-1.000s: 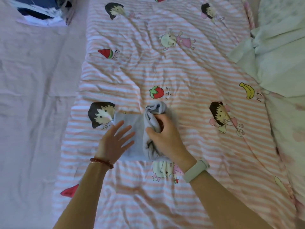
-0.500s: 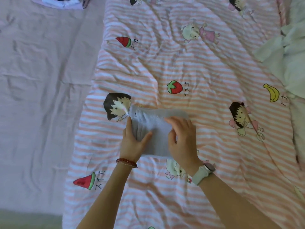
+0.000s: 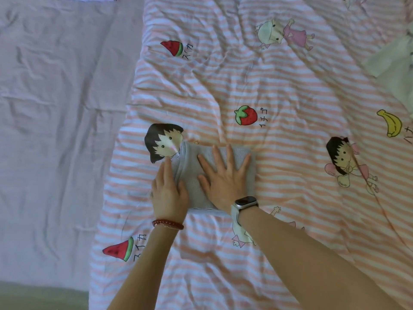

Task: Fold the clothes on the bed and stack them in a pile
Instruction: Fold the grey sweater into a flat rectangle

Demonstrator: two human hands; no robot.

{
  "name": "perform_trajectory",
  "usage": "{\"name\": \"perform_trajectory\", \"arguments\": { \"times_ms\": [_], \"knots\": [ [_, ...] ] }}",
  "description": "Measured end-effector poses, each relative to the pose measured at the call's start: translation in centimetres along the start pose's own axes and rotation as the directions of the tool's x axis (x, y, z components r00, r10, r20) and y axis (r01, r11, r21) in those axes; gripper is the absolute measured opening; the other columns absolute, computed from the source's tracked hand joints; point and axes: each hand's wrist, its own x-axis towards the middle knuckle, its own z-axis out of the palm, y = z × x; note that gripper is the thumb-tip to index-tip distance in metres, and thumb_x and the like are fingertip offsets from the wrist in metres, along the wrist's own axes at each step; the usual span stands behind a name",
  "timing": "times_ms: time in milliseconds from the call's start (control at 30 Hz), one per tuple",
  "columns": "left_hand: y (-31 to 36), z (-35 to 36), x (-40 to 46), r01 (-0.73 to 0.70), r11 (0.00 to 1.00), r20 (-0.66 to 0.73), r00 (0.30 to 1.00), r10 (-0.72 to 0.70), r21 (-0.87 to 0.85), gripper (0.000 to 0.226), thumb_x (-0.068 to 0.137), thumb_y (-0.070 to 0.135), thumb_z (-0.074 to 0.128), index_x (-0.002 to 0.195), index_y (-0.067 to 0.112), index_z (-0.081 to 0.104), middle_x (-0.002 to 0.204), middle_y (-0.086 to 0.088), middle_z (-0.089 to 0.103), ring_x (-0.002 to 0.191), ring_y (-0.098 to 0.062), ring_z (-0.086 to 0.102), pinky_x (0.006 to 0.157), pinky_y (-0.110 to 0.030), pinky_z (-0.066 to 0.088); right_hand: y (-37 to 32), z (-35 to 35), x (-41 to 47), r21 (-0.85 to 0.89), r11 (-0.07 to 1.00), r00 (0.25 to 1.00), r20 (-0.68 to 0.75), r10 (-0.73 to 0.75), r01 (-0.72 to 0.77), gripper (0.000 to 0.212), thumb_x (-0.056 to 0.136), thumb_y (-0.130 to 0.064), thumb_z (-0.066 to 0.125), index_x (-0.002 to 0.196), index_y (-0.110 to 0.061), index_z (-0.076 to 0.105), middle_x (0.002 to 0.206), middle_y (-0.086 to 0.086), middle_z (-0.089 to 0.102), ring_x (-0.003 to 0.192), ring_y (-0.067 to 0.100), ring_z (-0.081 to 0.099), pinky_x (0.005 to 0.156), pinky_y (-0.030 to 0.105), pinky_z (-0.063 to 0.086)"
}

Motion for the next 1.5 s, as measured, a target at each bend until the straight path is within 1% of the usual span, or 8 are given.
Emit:
{"name": "perform_trajectory", "arguments": {
  "times_ms": [133, 300, 467, 633, 767, 1000, 1267, 1500],
  "knots": [
    [1.5, 1.4, 0.8, -0.375, 0.864, 0.077, 0.925, 0.372, 0.335, 0.051, 0.089, 0.024, 0.031, 0.138, 0.013, 0.042, 0.147, -0.011, 0.037, 0.135, -0.037, 0.032, 0.104, -0.052, 0.03, 0.5, 0.1, -0.1, -0.021, 0.999, 0.999, -0.002, -0.035, 0.035, 0.051, 0.094, -0.049, 0.021, 0.143, -0.036, 0.028, 0.152, 0.002, 0.03, 0.141, 0.034, 0.02, 0.101, 0.074, 0.005],
    [-2.1, 3.9, 3.0, -0.173, 0.886, 0.249, 0.966, 0.068, 0.43, 0.056, 0.097, 0.045, 0.024, 0.148, 0.032, 0.004, 0.158, 0.0, 0.001, 0.144, -0.023, -0.001, 0.116, -0.041, 0.008, 4.6, 0.6, -2.8, 0.152, 0.986, 0.992, -0.119, -0.043, 0.061, 0.046, 0.092, -0.035, 0.034, 0.135, -0.025, 0.047, 0.146, 0.005, 0.039, 0.136, 0.032, 0.033, 0.099, 0.067, 0.028],
    [-3.0, 4.3, 4.2, -0.159, 0.932, 0.242, 0.967, 0.081, 0.325, 0.057, 0.095, 0.048, 0.022, 0.148, 0.032, 0.006, 0.153, -0.01, 0.02, 0.141, -0.028, 0.013, 0.113, -0.042, 0.014, 4.1, 0.8, -2.7, 0.425, 0.905, 0.988, -0.127, 0.082, -0.02, 0.045, 0.098, -0.025, 0.034, 0.143, -0.019, 0.033, 0.152, 0.001, 0.009, 0.142, 0.023, 0.004, 0.113, 0.053, 0.017],
    [-2.8, 2.8, 3.2, 0.125, 0.97, 0.166, 0.982, -0.091, -0.207, 0.081, 0.08, 0.05, 0.055, 0.147, 0.029, 0.014, 0.142, -0.007, 0.04, 0.122, -0.03, 0.046, 0.096, -0.039, 0.04, 4.1, -0.2, -3.8, 0.832, 0.517, 0.911, -0.038, 0.411, -0.198, 0.069, 0.09, -0.026, 0.059, 0.147, -0.016, 0.021, 0.154, 0.001, 0.012, 0.142, 0.016, 0.011, 0.114, 0.026, 0.011],
    [-2.2, 3.2, 2.8, 0.172, 0.977, 0.24, 0.961, -0.138, -0.126, 0.073, 0.085, 0.051, 0.052, 0.146, 0.024, 0.022, 0.137, -0.01, 0.045, 0.12, -0.031, 0.046, 0.1, -0.045, 0.039, 5.0, -1.0, -4.6, 0.908, 0.221, 0.87, 0.235, 0.432, -0.355, 0.082, 0.084, -0.035, 0.065, 0.148, -0.022, 0.015, 0.151, -0.002, 0.024, 0.138, 0.015, 0.026, 0.113, 0.038, 0.026],
    [-1.1, 0.9, 2.0, 0.274, 0.863, 0.354, 0.928, -0.12, -0.424, 0.062, 0.086, 0.041, 0.056, 0.141, 0.029, 0.031, 0.124, 0.005, 0.053, 0.113, -0.02, 0.053, 0.096, -0.039, 0.045, 6.2, -2.3, -3.9, 0.91, 0.214, 0.916, 0.291, 0.276, -0.354, 0.081, 0.086, -0.042, 0.059, 0.148, -0.034, 0.007, 0.148, -0.008, 0.03, 0.115, 0.006, 0.04, 0.082, 0.015, 0.036],
    [-1.7, -3.1, -8.1, 0.156, 0.702, 0.074, 0.987, -0.145, -0.695, 0.027, 0.095, 0.011, 0.048, 0.119, 0.022, 0.044, 0.109, 0.013, 0.056, 0.098, 0.002, 0.054, 0.082, -0.013, 0.045, 3.0, -5.2, -9.5, 0.971, 0.176, 0.966, 0.117, 0.229, -0.159, 0.068, 0.087, -0.027, 0.062, 0.144, -0.036, 0.025, 0.145, -0.02, 0.032, 0.13, -0.001, 0.037, 0.105, 0.027, 0.036],
    [-9.4, -12.0, -17.2, 0.297, 0.586, 0.1, 0.933, -0.344, -0.754, 0.018, 0.095, 0.017, 0.047, 0.112, 0.022, 0.052, 0.103, 0.008, 0.062, 0.089, 0.004, 0.059, 0.074, -0.011, 0.048, -5.5, -5.6, -15.1, 0.917, 0.231, 0.937, 0.346, -0.057, -0.324, 0.064, 0.075, -0.045, 0.06, 0.135, -0.029, 0.045, 0.131, -0.011, 0.053, 0.112, 0.0, 0.054, 0.08, 0.015, 0.046]
  ]
}}
